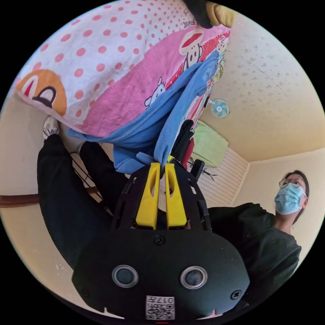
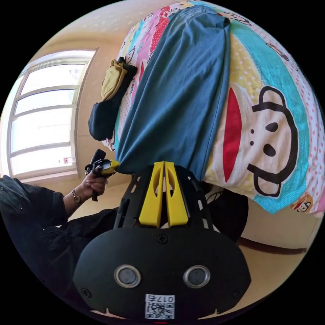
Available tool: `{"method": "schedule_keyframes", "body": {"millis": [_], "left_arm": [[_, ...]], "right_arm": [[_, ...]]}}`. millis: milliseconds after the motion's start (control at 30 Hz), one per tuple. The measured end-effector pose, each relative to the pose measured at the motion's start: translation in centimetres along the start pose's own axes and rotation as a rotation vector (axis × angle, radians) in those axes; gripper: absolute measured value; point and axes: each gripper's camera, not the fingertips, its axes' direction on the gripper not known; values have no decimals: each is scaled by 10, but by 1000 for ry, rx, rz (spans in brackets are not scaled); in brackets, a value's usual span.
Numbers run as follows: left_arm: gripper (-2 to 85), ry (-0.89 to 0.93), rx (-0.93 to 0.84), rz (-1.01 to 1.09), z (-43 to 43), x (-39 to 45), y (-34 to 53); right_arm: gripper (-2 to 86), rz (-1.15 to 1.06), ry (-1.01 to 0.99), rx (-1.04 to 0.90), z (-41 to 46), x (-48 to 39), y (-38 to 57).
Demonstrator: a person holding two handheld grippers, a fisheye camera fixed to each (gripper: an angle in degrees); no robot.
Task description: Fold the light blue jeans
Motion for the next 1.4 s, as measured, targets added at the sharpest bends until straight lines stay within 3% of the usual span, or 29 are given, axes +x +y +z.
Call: {"method": "schedule_keyframes", "body": {"millis": [133,333,500,667,800,967,1067,1200,1400], "left_arm": [[11,25,21,-2,-5,3,9],[9,-54,16,-6,2,9,3],[9,-129,0,14,11,19,7],[5,-15,-42,97,18,21,17],[3,71,-60,37,22,-7,27],[-2,-241,-46,-44,41,-51,28],[0,-508,-6,-112,40,-71,35],[48,-539,79,48,34,-40,35],[111,-551,29,504,95,60,-37]], "right_arm": [[20,-33,106,38,-20,-2,11],[68,37,120,55,11,23,-25],[46,66,106,65,14,25,-32],[15,93,24,88,-36,13,-10],[11,101,7,98,-70,14,3],[17,75,180,-18,-44,34,-5],[34,70,101,-93,-38,45,-11],[68,77,46,-116,-54,51,-5],[100,60,45,119,-130,80,-45]]}}
